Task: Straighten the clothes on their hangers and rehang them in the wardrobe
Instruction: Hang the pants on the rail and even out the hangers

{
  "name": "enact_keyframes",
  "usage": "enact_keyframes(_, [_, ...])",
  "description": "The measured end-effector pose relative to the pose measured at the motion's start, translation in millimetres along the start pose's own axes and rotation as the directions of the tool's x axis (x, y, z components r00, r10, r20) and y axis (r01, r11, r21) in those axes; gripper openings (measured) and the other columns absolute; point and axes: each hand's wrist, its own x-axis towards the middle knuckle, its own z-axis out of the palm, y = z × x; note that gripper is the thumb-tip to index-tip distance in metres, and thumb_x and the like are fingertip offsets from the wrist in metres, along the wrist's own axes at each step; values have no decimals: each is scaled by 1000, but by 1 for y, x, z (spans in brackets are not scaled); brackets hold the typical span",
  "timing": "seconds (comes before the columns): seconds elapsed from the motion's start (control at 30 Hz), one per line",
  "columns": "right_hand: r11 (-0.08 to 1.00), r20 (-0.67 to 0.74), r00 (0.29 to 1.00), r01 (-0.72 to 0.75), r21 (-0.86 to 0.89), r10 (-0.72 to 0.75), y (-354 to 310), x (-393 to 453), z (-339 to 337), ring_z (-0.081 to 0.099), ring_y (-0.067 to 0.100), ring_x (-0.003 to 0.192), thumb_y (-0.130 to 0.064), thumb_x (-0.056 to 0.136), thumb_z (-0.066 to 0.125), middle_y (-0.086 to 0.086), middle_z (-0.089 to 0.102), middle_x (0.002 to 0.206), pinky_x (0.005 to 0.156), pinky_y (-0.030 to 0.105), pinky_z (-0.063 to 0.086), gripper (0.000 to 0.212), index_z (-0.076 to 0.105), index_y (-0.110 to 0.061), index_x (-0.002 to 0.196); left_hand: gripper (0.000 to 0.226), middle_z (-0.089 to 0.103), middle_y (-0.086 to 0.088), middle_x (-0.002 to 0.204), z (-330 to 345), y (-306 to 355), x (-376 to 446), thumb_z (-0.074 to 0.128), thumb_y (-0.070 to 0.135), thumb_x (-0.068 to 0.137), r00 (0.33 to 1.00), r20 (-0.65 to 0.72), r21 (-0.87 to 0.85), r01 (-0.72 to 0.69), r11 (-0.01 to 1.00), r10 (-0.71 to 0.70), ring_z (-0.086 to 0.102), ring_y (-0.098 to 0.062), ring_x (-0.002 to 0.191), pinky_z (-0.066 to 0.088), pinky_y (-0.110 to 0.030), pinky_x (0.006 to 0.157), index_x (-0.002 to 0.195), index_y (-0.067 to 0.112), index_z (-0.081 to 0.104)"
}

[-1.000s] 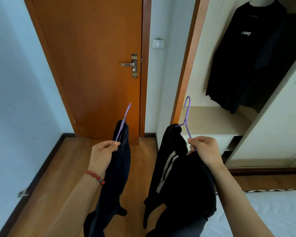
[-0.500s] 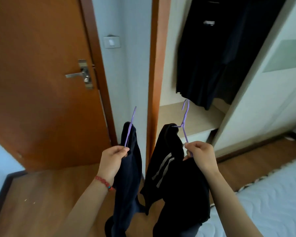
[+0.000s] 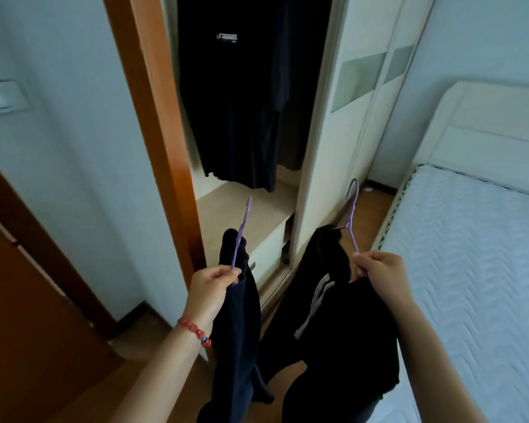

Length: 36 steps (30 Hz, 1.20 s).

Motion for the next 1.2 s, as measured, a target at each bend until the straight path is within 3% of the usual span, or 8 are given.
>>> enact_keyframes(0.27, [998,-26,1000,16,-67,-18,-15,64,-8,56,22,45,-10,86,61,-1,53,35,63,34,46,41,50,-8,46,20,61,-5,62,49,31,73,59,2,84,996,74,-45,-41,998,45,57,-14,62,43,-21,61,65,8,65])
enact_keyframes(0.4, [991,20,997,75,-107,-73,-28,113,-10,59,28,52,-12,85,62,-1,53,38,61,32,45,45,52,-14,41,18,61,3,56,66,53,109,57,0,84,995,13,-57,-96,994,97,57,-3,52,42,-5,47,69,5,66])
enact_keyframes(0.57, [984,108,983,160,-76,-151,-64,161,-3,58,16,45,-11,86,60,7,56,47,60,20,46,43,50,-10,44,25,62,11,46,72,83,155,58,7,84,992,-46,-116,-120,986,116,57,-12,64,42,-27,68,59,8,60])
enact_keyframes(0.67, [978,153,969,203,-41,-195,-88,187,1,57,14,42,-10,87,60,9,57,48,52,12,45,48,49,-14,40,25,60,12,43,73,106,181,57,5,84,988,-86,-174,-145,974,132,59,-5,52,42,-24,65,61,9,61])
enact_keyframes(0.77, [977,189,960,212,-18,-205,-113,210,5,58,17,43,-10,87,61,9,55,48,57,21,45,52,51,-17,37,30,66,1,59,74,132,206,55,3,85,983,-114,-272,-170,947,144,61,-9,57,45,-22,65,60,15,68])
enact_keyframes(0.93, [974,189,956,225,8,-223,-159,255,20,56,25,51,-9,82,64,3,50,43,61,29,45,25,61,6,63,23,63,-1,67,74,168,246,55,8,86,979,-139,-368,-193,910,151,58,-15,66,47,-23,63,70,16,69])
enact_keyframes(1.03, [967,177,951,254,28,-255,-187,281,37,54,27,58,-8,82,64,6,51,47,66,34,44,29,60,20,77,18,67,0,66,72,190,270,53,7,88,976,-137,-427,-213,879,170,60,-13,66,52,-16,54,76,13,65])
enact_keyframes(1.2, [961,177,945,270,54,-275,-230,318,67,55,22,46,-7,82,64,4,51,43,61,31,45,23,63,12,68,23,66,10,47,65,219,311,56,3,85,956,-195,-499,-290,817,221,63,-4,51,52,-13,54,68,13,67])
